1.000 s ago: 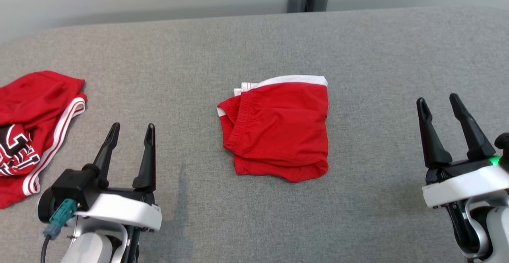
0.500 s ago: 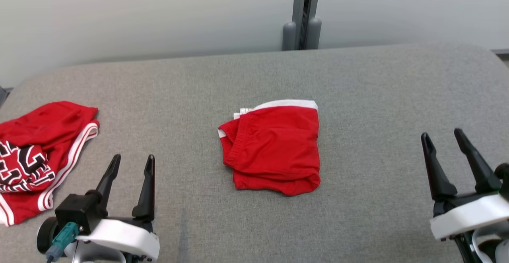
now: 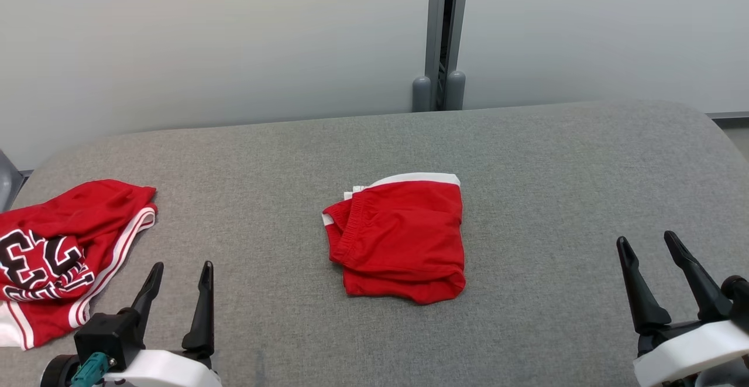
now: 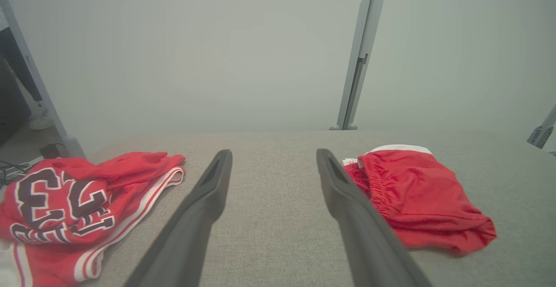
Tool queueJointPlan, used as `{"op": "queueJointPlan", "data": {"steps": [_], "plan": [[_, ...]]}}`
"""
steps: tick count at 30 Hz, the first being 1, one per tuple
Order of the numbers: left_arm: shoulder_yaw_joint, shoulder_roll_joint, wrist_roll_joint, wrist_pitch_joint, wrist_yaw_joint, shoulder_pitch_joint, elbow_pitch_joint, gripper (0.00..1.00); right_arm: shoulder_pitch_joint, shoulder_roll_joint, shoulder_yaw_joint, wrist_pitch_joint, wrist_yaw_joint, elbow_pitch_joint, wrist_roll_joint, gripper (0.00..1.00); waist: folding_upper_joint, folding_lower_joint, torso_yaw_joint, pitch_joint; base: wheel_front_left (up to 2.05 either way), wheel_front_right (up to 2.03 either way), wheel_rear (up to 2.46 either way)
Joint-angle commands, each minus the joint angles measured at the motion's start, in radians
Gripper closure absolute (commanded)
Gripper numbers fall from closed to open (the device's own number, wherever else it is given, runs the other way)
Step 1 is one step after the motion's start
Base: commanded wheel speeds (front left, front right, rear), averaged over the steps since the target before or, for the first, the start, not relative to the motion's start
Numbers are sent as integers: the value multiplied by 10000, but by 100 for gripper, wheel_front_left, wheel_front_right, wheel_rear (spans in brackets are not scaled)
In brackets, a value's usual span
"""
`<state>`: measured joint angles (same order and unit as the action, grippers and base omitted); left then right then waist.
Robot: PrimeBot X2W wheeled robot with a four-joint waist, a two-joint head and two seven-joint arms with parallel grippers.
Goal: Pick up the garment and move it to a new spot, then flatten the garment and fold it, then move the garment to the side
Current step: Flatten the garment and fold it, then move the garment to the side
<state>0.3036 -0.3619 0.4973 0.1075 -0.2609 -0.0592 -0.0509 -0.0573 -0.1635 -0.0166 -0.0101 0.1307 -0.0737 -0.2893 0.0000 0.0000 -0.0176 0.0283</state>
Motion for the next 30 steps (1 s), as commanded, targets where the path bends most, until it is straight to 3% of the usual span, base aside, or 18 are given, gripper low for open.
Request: {"op": "queueJointPlan", "data": {"steps": [1,30], "plan": [[-60,-60,-11,37,-53,-125,-8,0,-125,-8,-44,-57,1,-60,105,0,0,0,-2,24,0,0,0],[-155,-421,-83,-78,-387,-69,-346,0,-269,170,-326,-325,1,-189,311,0,0,0,38,-37,0,0,0]]}}
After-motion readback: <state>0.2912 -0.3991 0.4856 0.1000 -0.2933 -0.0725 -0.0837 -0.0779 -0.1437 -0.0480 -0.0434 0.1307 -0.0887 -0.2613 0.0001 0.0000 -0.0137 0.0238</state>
